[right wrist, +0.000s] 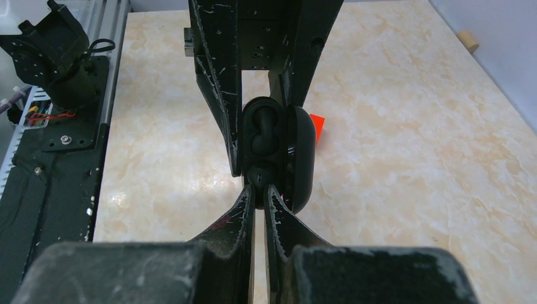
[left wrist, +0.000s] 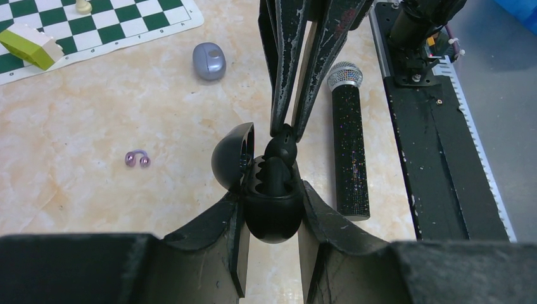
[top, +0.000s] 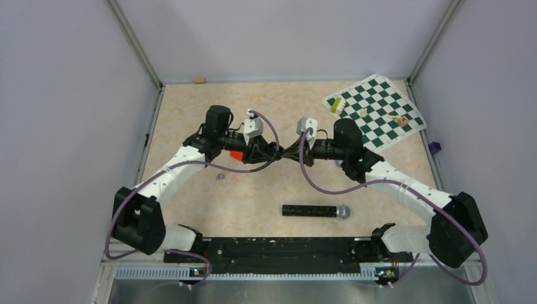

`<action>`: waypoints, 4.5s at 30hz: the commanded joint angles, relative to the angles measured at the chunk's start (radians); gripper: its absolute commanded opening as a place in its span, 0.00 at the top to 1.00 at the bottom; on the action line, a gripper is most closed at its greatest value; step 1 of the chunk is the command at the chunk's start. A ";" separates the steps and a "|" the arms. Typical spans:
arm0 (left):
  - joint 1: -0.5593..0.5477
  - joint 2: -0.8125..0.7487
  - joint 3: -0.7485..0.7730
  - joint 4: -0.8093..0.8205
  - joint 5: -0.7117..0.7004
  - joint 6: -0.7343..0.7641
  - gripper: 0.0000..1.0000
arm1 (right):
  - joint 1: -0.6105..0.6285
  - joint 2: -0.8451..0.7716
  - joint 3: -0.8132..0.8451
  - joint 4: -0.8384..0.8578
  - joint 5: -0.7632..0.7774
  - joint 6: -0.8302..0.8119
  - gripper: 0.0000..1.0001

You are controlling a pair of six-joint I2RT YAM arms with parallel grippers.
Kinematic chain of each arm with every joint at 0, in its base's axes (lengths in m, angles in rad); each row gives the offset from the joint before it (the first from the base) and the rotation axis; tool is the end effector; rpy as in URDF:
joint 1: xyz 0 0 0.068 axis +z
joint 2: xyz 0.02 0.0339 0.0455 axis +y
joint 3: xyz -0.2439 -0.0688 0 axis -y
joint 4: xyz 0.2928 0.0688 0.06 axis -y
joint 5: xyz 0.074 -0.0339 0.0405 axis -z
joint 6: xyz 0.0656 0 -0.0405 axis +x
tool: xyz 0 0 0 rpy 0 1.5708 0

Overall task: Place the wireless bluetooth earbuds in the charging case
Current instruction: Place the earbud in the charging case.

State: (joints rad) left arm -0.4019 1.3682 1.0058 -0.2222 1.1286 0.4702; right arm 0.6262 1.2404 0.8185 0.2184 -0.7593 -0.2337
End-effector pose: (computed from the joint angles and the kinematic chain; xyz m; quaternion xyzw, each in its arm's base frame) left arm 0.2999 -0.1919 0.2484 0.5438 0.5677 -0.4572 0.4158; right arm 0.2585 0.2427 0.2545 -0.5129 0.5570 0.3962 0.5194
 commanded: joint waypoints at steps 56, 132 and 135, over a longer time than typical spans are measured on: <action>-0.006 -0.013 0.017 -0.008 0.023 0.036 1.00 | 0.036 0.066 -0.005 0.092 0.054 0.059 0.96; -0.006 0.021 0.040 -0.085 0.082 0.104 1.00 | 0.004 -0.081 0.036 -0.023 0.099 -0.067 0.45; -0.008 0.023 0.042 -0.085 0.089 0.103 1.00 | 0.003 -0.062 0.026 0.018 0.261 -0.046 0.45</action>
State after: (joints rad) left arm -0.4038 1.3895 1.0138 -0.3458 1.1992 0.5755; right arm 0.6308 1.1885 0.8295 0.1509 -0.6903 -0.3168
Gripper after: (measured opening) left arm 0.343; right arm 0.550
